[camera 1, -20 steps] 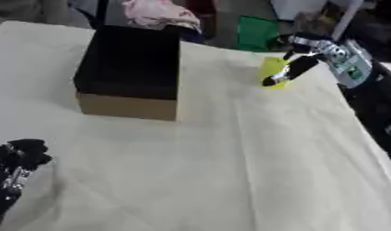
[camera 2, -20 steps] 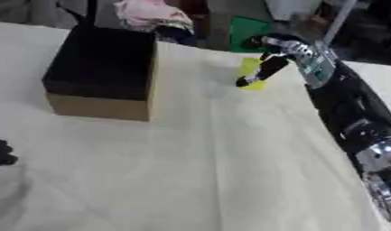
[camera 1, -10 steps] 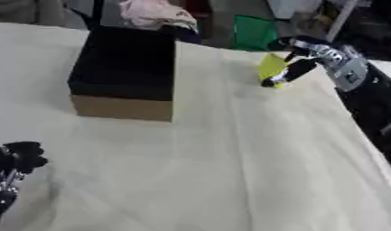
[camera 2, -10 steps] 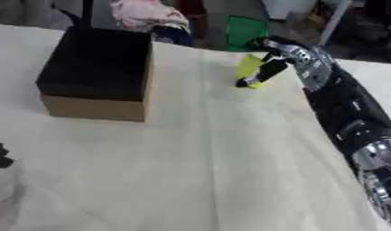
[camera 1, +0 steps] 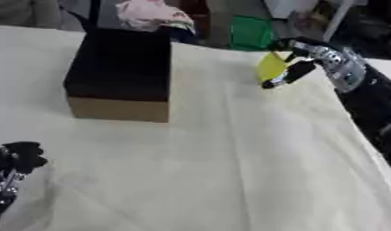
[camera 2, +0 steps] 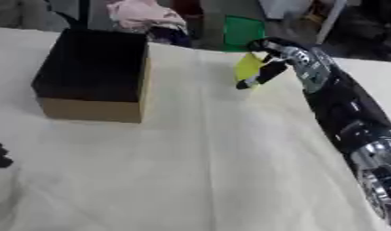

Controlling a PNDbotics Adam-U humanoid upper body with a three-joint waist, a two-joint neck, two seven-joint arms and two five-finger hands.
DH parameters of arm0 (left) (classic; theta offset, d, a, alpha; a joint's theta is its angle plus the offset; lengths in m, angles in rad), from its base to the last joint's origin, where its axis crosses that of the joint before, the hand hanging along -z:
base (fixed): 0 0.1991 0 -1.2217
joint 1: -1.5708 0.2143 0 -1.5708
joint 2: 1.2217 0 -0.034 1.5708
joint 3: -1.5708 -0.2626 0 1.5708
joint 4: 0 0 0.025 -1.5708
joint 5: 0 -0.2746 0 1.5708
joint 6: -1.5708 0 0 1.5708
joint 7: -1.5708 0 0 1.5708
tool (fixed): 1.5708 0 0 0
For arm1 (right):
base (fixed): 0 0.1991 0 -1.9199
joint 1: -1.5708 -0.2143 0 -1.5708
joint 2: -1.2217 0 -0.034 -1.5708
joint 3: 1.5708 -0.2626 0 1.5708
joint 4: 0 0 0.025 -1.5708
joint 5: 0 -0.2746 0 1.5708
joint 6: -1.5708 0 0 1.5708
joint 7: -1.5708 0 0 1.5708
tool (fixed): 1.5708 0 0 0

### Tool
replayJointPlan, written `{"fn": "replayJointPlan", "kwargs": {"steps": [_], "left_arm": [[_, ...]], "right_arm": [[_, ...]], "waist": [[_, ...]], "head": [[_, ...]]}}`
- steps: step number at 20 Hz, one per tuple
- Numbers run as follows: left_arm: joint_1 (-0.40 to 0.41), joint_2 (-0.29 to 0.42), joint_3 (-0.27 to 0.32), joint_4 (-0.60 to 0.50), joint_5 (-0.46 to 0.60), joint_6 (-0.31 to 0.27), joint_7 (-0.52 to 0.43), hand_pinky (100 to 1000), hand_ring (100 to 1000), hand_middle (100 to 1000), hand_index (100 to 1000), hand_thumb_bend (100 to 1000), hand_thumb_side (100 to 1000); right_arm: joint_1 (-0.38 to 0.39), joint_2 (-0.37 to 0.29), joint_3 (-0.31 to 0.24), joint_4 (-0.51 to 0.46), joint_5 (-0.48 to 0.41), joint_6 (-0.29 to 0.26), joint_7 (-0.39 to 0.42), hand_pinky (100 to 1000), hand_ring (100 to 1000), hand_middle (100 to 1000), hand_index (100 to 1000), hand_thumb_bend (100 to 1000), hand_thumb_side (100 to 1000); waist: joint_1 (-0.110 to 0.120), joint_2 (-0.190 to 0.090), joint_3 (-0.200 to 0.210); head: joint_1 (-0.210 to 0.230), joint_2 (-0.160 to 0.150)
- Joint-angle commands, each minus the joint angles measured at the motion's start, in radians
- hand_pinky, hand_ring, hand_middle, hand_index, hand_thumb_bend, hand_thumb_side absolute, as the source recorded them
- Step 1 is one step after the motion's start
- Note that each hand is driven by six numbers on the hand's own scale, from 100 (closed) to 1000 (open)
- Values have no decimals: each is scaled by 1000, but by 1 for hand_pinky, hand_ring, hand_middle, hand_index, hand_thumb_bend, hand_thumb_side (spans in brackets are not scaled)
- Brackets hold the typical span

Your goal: Pick up objects on the table and place them in the box.

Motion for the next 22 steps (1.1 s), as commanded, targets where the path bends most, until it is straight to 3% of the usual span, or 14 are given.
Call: {"fn": "replayJointPlan", "kwargs": {"steps": [1, 22], "left_arm": [[-4, 13, 5, -19, 1, -2, -2, 674, 581, 570, 683, 530, 626], [-8, 8, 6, -20, 0, -3, -4, 676, 580, 570, 683, 531, 630]], "right_arm": [[-28, -22, 0, -30, 21, -6, -6, 827, 989, 898, 940, 720, 301], [-5, -2, 4, -2, 145, -7, 31, 862, 983, 882, 931, 746, 357]], "waist": [[3, -25, -2], [5, -10, 7]], "head": [[-3, -6], [-12, -25]]}}
